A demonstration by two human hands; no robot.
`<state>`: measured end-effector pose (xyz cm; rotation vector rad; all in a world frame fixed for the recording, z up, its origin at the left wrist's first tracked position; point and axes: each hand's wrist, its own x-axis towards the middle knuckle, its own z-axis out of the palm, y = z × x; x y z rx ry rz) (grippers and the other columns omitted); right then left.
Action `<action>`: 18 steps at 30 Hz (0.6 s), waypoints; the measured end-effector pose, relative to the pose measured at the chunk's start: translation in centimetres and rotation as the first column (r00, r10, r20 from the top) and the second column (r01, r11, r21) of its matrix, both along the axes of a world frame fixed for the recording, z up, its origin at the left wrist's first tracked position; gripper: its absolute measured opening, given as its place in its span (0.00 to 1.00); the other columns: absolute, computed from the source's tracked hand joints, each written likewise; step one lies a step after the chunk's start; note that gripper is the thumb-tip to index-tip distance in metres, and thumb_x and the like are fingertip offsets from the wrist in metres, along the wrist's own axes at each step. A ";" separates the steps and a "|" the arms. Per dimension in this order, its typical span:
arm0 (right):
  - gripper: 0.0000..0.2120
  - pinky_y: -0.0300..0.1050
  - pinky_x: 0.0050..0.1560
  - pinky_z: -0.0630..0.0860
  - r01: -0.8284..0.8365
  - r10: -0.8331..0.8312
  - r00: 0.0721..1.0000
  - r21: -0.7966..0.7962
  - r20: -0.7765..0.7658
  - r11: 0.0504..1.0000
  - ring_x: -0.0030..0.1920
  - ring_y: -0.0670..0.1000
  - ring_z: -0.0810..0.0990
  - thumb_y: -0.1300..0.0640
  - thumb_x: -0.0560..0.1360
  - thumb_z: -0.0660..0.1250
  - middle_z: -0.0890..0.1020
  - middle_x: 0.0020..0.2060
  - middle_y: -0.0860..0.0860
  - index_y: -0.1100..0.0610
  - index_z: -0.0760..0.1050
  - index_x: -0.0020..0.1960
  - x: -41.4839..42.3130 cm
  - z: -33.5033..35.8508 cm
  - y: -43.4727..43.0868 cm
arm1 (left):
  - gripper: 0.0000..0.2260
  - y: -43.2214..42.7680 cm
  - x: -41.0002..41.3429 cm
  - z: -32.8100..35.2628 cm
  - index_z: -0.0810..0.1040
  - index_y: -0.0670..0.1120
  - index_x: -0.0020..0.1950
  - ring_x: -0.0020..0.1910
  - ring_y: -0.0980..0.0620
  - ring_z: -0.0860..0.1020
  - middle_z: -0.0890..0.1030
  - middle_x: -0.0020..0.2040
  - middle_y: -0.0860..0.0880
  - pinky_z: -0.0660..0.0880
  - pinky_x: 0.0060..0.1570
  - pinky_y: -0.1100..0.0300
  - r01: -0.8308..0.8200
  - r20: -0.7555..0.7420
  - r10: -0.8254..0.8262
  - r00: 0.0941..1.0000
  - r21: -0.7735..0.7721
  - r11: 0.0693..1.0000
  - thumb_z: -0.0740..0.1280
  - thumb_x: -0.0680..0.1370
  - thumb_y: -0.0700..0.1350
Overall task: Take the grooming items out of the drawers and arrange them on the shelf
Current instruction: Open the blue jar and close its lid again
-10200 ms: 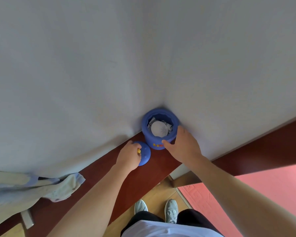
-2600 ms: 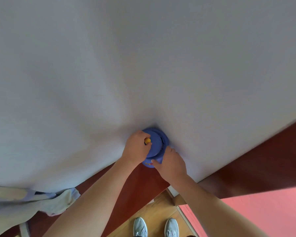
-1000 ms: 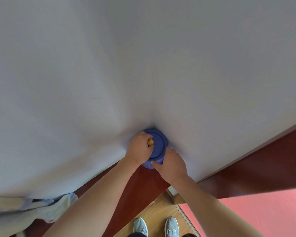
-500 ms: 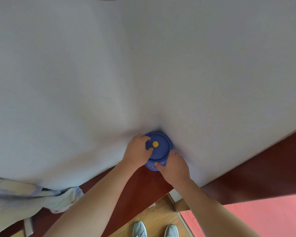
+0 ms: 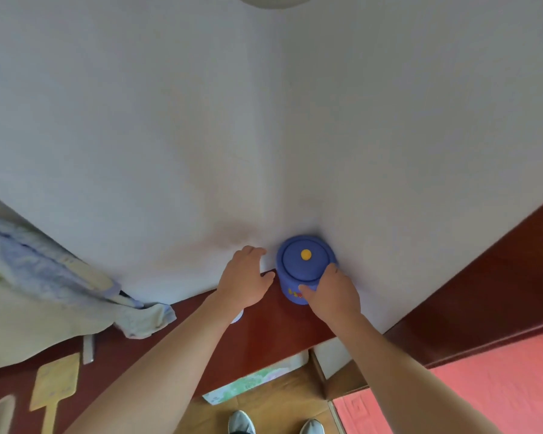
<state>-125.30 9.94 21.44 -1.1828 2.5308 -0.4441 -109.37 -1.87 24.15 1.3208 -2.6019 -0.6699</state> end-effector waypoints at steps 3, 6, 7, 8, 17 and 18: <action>0.36 0.47 0.55 0.75 -0.020 0.020 1.000 -0.006 -0.011 1.000 0.60 0.57 0.74 0.38 0.74 0.67 0.74 0.61 0.57 0.63 0.62 0.69 0.2 0.9 0.6 | 0.27 0.7 1.3 0.6 0.65 0.46 0.76 0.69 0.45 0.68 0.69 0.72 0.47 0.68 0.68 0.51 -0.012 0.056 0.012 0.998 0.004 1.000 0.66 0.79 0.53; 0.38 0.48 0.57 0.73 -0.075 0.075 0.997 0.007 -0.019 0.997 0.62 0.57 0.72 0.37 0.74 0.66 0.71 0.64 0.58 0.62 0.59 0.72 0.6 1.7 1.4 | 0.28 1.2 2.5 1.4 0.64 0.45 0.77 0.70 0.44 0.67 0.68 0.73 0.46 0.67 0.68 0.50 0.008 0.077 -0.007 0.997 -0.019 1.000 0.64 0.80 0.55; 0.39 0.48 0.58 0.73 -0.095 0.095 0.995 0.013 -0.027 0.995 0.63 0.57 0.71 0.37 0.74 0.65 0.71 0.64 0.57 0.61 0.59 0.73 0.8 2.1 1.7 | 0.28 1.4 2.9 1.7 0.63 0.45 0.77 0.70 0.44 0.67 0.67 0.73 0.45 0.67 0.68 0.50 0.017 0.078 -0.015 0.997 -0.027 0.999 0.64 0.80 0.55; 0.39 0.48 0.59 0.72 -0.114 0.115 0.992 0.019 -0.042 0.993 0.63 0.57 0.70 0.36 0.75 0.64 0.70 0.65 0.57 0.61 0.59 0.73 1.1 2.4 1.9 | 0.28 1.5 3.4 2.1 0.63 0.45 0.77 0.71 0.44 0.67 0.67 0.74 0.45 0.67 0.68 0.50 0.026 0.080 -0.024 0.997 -0.035 0.999 0.63 0.80 0.55; 0.31 0.51 0.64 0.70 -0.173 0.183 0.972 0.075 -0.146 0.982 0.67 0.57 0.66 0.37 0.78 0.57 0.69 0.68 0.55 0.58 0.63 0.72 6.3 5.8 4.3 | 0.26 3.1 9.0 4.2 0.62 0.44 0.77 0.72 0.44 0.66 0.68 0.73 0.46 0.64 0.69 0.51 0.076 0.137 -0.062 0.989 -0.102 0.992 0.58 0.82 0.55; 0.29 0.51 0.64 0.70 -0.169 0.177 0.973 0.065 -0.148 0.983 0.67 0.57 0.66 0.38 0.78 0.57 0.69 0.67 0.55 0.58 0.64 0.71 6.8 6.1 4.7 | 0.25 3.3 9.7 4.3 0.63 0.44 0.76 0.71 0.44 0.66 0.69 0.73 0.46 0.65 0.68 0.51 0.080 0.146 -0.064 0.987 -0.109 0.991 0.57 0.82 0.55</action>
